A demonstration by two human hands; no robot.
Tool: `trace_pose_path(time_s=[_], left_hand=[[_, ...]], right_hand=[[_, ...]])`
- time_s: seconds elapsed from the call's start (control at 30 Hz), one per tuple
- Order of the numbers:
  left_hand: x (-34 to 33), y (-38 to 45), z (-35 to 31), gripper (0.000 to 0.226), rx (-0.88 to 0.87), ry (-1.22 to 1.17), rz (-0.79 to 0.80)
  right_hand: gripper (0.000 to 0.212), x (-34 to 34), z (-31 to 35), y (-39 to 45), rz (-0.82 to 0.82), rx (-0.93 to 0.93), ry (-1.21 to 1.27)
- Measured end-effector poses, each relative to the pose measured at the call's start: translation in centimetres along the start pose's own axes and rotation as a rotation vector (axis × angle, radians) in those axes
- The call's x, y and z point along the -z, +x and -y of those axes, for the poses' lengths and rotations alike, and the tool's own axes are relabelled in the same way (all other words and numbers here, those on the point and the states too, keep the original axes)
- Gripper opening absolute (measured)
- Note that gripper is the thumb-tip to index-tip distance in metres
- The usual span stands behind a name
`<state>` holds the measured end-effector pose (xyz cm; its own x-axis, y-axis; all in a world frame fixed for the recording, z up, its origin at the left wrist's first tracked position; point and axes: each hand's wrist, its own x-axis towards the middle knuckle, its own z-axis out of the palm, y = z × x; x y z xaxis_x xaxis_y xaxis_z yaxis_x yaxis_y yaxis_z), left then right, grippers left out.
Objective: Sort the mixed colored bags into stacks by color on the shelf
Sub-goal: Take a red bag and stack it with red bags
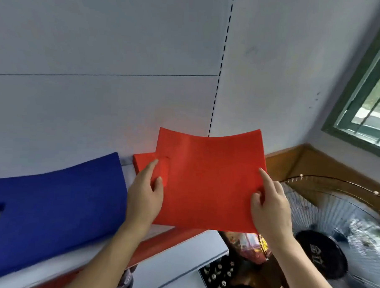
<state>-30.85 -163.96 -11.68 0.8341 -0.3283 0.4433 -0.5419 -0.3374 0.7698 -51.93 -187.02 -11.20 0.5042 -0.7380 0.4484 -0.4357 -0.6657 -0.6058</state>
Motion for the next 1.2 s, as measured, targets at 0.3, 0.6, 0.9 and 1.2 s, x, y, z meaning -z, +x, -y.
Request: trace_pose_path(time_s=[0.3,0.6,0.9,1.2], left_hand=[[-0.1,1.3,1.3,0.038,0.145,0.300,-0.064],[-1.8,3.0,2.2,0.043,0.215,0.665,0.141],[-3.5,2.6,1.9,0.056,0.305,0.865,0.209],[-5.3,2.6,1.0,0.071,0.360,1.051,0.202]], right_hand=[[0.050,-5.6,0.8,8.5,0.167,0.220,0.005],[0.048,-11.3,-0.8,12.1,0.278,0.228,-0.101],[0.037,-12.3,-1.8,13.0,0.398,0.198,-0.251],[0.071,-11.8,-1.6,13.4,0.639,0.267,-0.338]])
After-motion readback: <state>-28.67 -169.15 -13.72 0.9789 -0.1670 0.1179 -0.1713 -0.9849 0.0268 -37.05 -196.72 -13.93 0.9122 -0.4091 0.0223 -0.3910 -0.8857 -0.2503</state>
